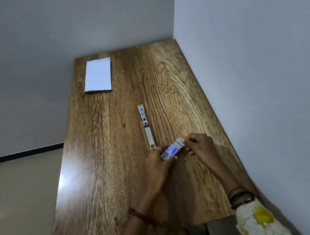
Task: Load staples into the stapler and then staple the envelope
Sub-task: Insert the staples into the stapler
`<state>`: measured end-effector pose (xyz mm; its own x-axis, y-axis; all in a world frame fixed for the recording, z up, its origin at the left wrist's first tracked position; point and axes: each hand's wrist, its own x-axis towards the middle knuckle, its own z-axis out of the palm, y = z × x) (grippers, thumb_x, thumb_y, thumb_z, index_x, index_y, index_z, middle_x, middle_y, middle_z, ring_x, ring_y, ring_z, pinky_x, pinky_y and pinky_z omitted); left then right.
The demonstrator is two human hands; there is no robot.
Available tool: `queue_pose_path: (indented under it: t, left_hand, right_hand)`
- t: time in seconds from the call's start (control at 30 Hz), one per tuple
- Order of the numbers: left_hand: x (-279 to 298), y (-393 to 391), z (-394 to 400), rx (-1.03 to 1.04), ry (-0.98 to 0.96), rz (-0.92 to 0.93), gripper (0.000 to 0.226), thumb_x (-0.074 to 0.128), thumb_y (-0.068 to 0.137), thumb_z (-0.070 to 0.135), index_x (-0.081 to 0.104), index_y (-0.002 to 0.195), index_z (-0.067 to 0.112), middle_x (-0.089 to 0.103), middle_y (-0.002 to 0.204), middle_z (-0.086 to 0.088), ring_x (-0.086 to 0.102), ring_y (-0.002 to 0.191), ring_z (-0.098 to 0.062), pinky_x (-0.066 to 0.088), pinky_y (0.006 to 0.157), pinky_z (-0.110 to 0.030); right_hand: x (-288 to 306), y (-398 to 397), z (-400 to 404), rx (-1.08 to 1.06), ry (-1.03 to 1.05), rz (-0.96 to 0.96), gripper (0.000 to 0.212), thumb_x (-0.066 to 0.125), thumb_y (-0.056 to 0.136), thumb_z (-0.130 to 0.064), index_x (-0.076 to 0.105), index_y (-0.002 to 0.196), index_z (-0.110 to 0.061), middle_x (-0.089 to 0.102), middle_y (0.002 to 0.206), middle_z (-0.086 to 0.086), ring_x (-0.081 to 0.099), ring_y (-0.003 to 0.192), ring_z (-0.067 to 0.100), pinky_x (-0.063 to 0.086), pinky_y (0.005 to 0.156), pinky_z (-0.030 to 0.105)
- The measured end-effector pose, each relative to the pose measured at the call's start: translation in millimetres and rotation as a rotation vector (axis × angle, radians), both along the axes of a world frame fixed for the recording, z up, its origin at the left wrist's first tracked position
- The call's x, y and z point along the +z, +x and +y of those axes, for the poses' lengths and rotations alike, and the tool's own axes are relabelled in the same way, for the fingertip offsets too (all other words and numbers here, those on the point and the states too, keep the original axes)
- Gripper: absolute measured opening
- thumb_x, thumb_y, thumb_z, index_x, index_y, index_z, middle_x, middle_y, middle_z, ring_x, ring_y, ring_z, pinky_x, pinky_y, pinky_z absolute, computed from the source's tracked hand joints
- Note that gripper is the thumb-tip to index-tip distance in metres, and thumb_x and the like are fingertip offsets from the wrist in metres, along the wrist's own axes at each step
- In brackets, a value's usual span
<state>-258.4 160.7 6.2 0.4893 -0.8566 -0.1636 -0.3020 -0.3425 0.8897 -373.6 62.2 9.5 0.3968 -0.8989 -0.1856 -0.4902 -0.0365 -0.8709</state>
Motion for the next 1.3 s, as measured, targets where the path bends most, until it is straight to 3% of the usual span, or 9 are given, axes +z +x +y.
queue_pose_path:
  t: [0.1,0.2,0.4,0.6,0.77,0.87,1.07,1.2,1.3]
  left_hand:
    - [-7.4,-1.5,-2.3,-0.025,-0.012,-0.316,0.029,0.065,0.081,0.026,0.062,0.106,0.013,0.053,0.096,0.005,0.046,0.092,-0.011,0.041,0.076,-0.021]
    - [-12.8,-1.4,-1.9,0.022,0.02,-0.449,0.028,0.062,0.083,0.032,0.061,0.102,0.012,0.052,0.098,-0.001,0.042,0.092,-0.014,0.046,0.075,-0.031]
    - [-18.0,4.3,-0.2,0.049,-0.016,-0.476,0.031,0.065,0.08,0.034,0.059,0.101,0.011,0.046,0.1,-0.001,0.042,0.09,-0.011,0.042,0.074,-0.026]
    - [0.2,27.5,-3.6,0.238,-0.12,-0.21,0.028,0.063,0.084,0.03,0.058,0.104,0.012,0.046,0.103,0.003,0.048,0.087,-0.009,0.037,0.069,-0.012]
    - [-1.3,63.4,-22.5,0.342,-0.138,0.078,0.028,0.046,0.093,0.035,0.053,0.116,0.02,0.058,0.109,0.001,0.055,0.103,-0.015,0.045,0.088,-0.032]
    - [-4.7,74.8,-35.3,0.355,-0.148,0.299,0.017,0.041,0.095,0.035,0.057,0.099,0.032,0.063,0.1,0.003,0.059,0.097,-0.013,0.047,0.092,-0.038]
    - [0.1,77.4,-48.1,0.418,-0.209,0.49,0.02,0.04,0.097,0.021,0.06,0.096,0.017,0.065,0.092,-0.002,0.063,0.088,-0.012,0.051,0.078,-0.02]
    - [-3.3,83.3,-52.6,0.441,-0.18,0.674,0.031,0.038,0.097,0.023,0.056,0.112,0.003,0.063,0.094,-0.002,0.061,0.087,-0.009,0.051,0.067,-0.012]
    - [1.8,90.5,-61.1,0.392,-0.077,0.86,0.035,0.039,0.096,0.034,0.061,0.1,0.007,0.062,0.086,-0.003,0.06,0.076,-0.011,0.05,0.065,-0.022]
  right_hand:
    - [-8.0,1.3,-1.8,-0.05,-0.026,0.035,0.022,0.059,0.089,-0.019,0.068,0.078,-0.003,0.058,0.055,-0.003,0.055,0.043,-0.001,0.048,0.05,0.02]
    - [-13.0,4.5,-3.5,-0.101,-0.11,0.071,0.022,0.058,0.09,-0.019,0.067,0.077,-0.003,0.063,0.061,0.009,0.062,0.055,0.022,0.051,0.058,0.035]
    - [-18.8,13.1,-3.9,-0.164,-0.205,0.136,0.017,0.057,0.091,-0.021,0.066,0.087,-0.007,0.07,0.08,0.009,0.066,0.07,0.024,0.041,0.054,0.022]
    - [3.3,36.4,-7.7,-0.171,-0.364,0.193,0.025,0.058,0.089,-0.023,0.06,0.108,-0.008,0.06,0.103,0.01,0.058,0.093,0.024,0.041,0.07,0.027]
    - [17.5,90.3,-13.2,-0.04,-0.41,0.148,0.02,0.056,0.09,-0.022,0.061,0.105,-0.009,0.065,0.103,0.008,0.061,0.093,0.023,0.039,0.07,0.025]
    - [12.2,119.5,-13.4,0.027,-0.322,0.24,0.03,0.06,0.088,-0.029,0.058,0.108,-0.006,0.066,0.101,0.01,0.062,0.092,0.025,0.043,0.071,0.029]
    - [6.9,143.1,-8.9,0.06,-0.369,0.468,0.033,0.058,0.089,-0.028,0.056,0.112,-0.004,0.062,0.11,0.014,0.061,0.094,0.027,0.042,0.069,0.03]
    - [15.1,139.7,-5.5,-0.007,-0.195,0.358,0.028,0.064,0.084,-0.03,0.064,0.102,-0.008,0.069,0.094,0.008,0.061,0.079,0.02,0.035,0.05,0.021]
    - [28.5,129.5,9.3,-0.009,-0.178,0.236,0.025,0.066,0.082,-0.024,0.063,0.102,-0.008,0.064,0.089,0.006,0.059,0.08,0.018,0.031,0.052,0.016]
